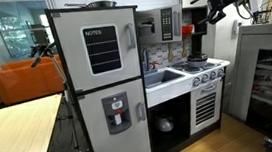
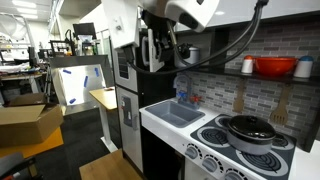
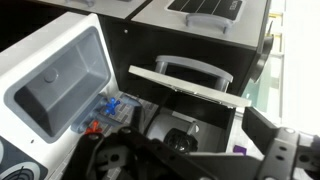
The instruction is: Move the pot from the sink to the top cabinet then close the cabinet door
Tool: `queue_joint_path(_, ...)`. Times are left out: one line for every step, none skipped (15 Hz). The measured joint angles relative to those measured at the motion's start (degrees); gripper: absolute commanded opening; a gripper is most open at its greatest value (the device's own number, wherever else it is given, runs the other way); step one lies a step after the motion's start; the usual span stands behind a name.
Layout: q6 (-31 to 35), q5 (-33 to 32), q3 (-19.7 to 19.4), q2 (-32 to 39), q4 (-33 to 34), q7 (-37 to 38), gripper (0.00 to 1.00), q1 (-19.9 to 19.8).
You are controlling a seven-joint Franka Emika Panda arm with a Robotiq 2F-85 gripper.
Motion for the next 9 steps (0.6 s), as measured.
queue_joint_path(1.51, -2.86, 0.15, -1.99, -0.99, 0.58, 1.0, 0.06)
queue_joint_path(3.29, -6.03, 0.53, -4.11, -1.98, 1.43, 1.0, 0.13)
queue_joint_path(4.9, -9.25, 1.01, -6.17, -2.79, 2.31, 1.0, 0.25)
queue_joint_path(6.18, -12.46, 1.64, -7.99, -3.44, 3.31, 1.0, 0.31)
queue_joint_path(7.31, -15.76, 2.38, -9.75, -4.01, 4.46, 1.0, 0.41)
queue_joint_path(7.95, -18.83, 3.02, -11.24, -4.45, 5.46, 1.0, 0.59)
queue_joint_path(8.23, -21.87, 3.62, -12.54, -4.75, 6.46, 1.0, 0.88)
queue_joint_path(8.29, -24.6, 4.1, -13.54, -4.91, 7.36, 1.0, 1.28)
queue_joint_path(8.31, -27.21, 4.49, -14.39, -5.03, 8.24, 1.0, 1.8)
